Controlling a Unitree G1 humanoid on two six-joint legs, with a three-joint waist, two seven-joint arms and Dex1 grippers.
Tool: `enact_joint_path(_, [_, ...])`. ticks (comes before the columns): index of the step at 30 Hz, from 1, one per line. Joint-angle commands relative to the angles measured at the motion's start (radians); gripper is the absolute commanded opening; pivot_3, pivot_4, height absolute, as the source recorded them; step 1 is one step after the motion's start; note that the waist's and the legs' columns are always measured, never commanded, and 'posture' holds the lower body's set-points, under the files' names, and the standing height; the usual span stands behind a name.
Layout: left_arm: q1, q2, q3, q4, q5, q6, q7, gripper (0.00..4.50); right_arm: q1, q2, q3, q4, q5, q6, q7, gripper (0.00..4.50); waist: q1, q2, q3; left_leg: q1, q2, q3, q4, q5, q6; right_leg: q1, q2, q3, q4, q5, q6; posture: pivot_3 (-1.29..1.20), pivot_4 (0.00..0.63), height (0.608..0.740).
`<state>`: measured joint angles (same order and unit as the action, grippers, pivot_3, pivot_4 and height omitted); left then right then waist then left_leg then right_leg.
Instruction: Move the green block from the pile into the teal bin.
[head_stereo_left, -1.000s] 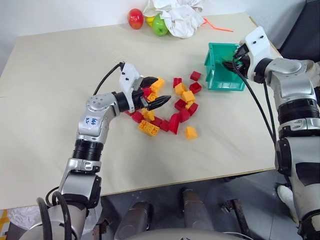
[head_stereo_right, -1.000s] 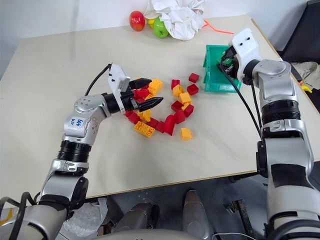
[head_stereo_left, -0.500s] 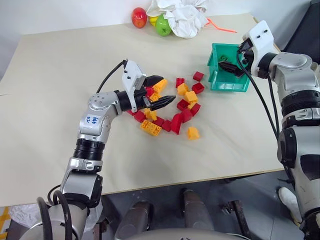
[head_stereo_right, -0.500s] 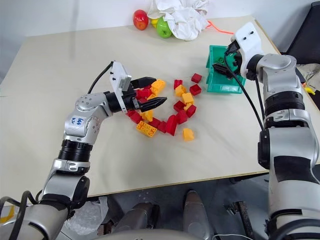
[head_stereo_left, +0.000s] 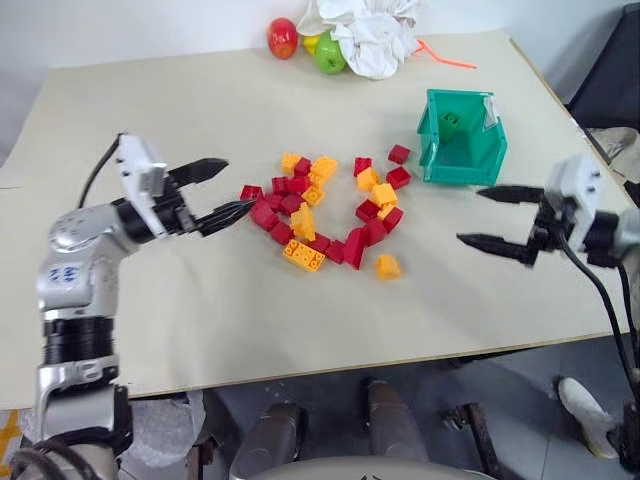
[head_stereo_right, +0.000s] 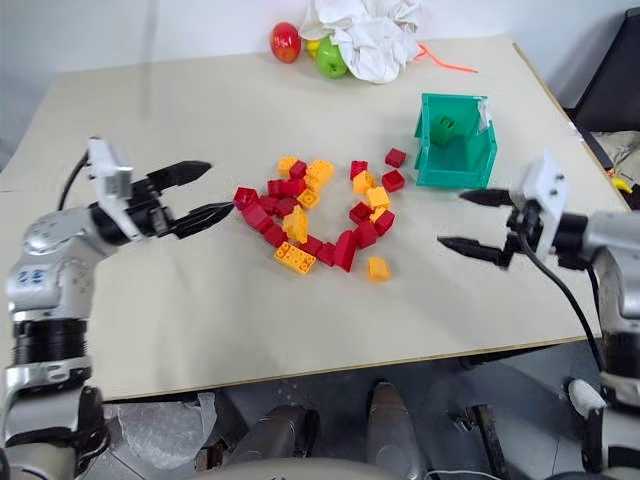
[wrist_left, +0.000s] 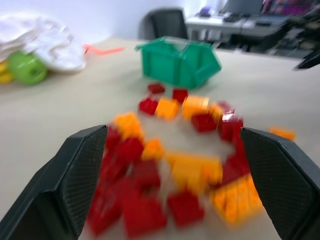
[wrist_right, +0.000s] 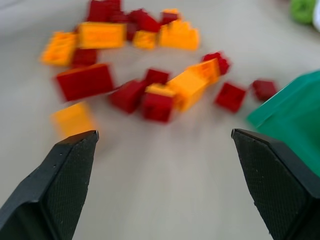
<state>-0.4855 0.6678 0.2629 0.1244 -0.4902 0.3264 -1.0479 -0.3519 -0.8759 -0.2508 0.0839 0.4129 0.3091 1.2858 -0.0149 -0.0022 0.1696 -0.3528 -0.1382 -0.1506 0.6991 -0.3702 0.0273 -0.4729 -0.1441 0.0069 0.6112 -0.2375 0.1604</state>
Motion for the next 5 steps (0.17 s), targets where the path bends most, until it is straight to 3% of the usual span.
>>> enact_joint_path(1, [0.052, 0.049, 0.058, -0.004, -0.047, 0.019, -0.039, 4.50, 0.063, -0.015, -0.065, 0.005, 0.056, -0.074, 0.073, 4.46, 0.004, 0.000, 0.000, 0.001, 0.000, 0.000, 0.000, 0.000, 0.000, 0.001, 0.000, 0.000, 0.000, 0.000, 0.000, 0.00, 0.150, 0.740])
enact_joint_path(5, [0.115, 0.075, 0.092, 0.013, -0.047, -0.030, -0.073, 4.50, 0.070, 0.004, -0.065, 0.022, 0.060, -0.119, 0.062, 4.46, 0.012, 0.000, 0.000, 0.001, 0.000, 0.000, 0.000, 0.000, 0.000, 0.002, 0.000, 0.000, -0.001, 0.001, 0.000, 0.00, 0.150, 0.740])
